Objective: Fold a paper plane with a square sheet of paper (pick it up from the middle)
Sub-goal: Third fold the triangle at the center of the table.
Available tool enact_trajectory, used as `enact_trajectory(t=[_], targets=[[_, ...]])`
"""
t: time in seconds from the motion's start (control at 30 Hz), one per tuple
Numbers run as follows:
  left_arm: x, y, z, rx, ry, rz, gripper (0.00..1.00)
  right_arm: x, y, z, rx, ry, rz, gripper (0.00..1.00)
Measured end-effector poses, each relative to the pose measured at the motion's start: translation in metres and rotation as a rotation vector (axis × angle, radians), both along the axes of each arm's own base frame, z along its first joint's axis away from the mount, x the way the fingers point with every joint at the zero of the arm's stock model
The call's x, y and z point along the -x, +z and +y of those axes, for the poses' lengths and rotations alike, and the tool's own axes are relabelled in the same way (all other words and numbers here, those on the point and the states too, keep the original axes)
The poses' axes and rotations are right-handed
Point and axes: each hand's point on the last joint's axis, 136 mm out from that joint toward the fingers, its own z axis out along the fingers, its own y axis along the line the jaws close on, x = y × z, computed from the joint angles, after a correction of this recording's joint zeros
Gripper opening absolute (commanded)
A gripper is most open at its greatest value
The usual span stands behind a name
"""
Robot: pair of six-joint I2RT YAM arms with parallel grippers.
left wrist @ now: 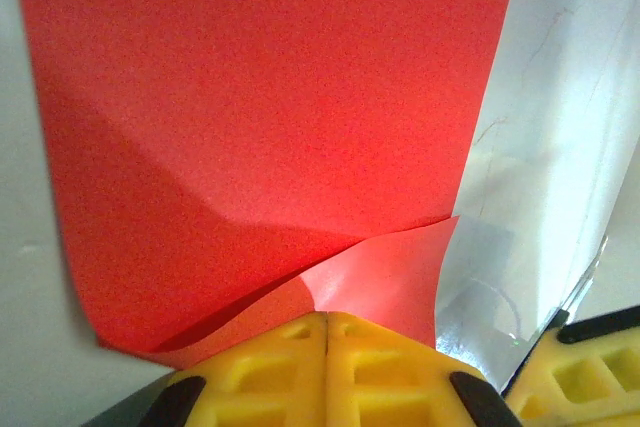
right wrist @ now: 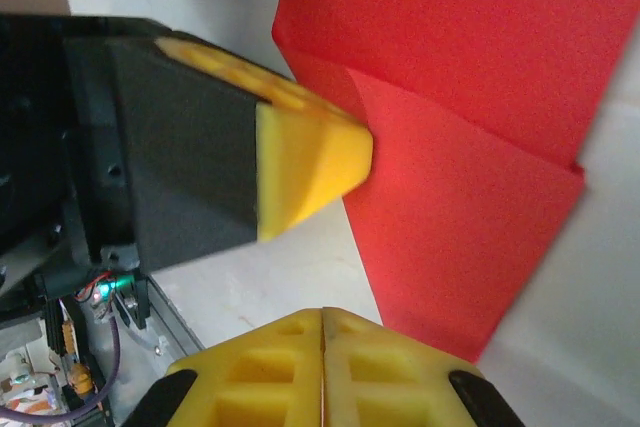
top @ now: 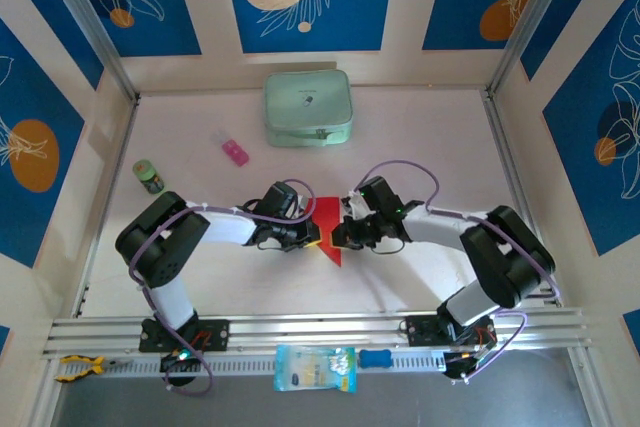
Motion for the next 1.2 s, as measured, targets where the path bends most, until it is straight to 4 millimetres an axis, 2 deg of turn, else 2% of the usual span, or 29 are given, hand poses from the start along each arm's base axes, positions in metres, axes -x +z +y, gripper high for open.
enact_trajectory(t=[0.13, 0.3, 0.5, 0.77, 0.9, 1.07, 1.2], targets=[[0.000, 0.000, 0.000, 0.000, 0.000, -0.001, 0.05, 0.007, -0.017, 0.003, 0.035, 0.020, 0.044, 0.07], [0.000, 0.001, 0.000, 0.001, 0.000, -0.001, 0.09, 0.015, -0.034, -0.007, 0.085, 0.009, 0.072, 0.04], [0.000, 0.006, -0.003, -0.013, -0.003, -0.007, 0.13, 0.015, -0.035, -0.006, 0.075, 0.007, 0.068, 0.02], [0.003, 0.024, -0.023, -0.039, -0.026, -0.058, 0.13, 0.015, -0.035, -0.006, 0.075, 0.004, 0.070, 0.02], [0.003, 0.018, -0.019, -0.074, -0.015, -0.052, 0.12, 0.015, -0.035, -0.007, 0.075, 0.004, 0.070, 0.02], [0.000, 0.002, -0.009, -0.127, 0.003, -0.029, 0.11, 0.015, -0.035, -0.007, 0.075, 0.002, 0.071, 0.01], [-0.006, 0.000, -0.003, -0.116, 0.010, -0.032, 0.11, 0.015, -0.035, -0.007, 0.075, 0.002, 0.070, 0.00]])
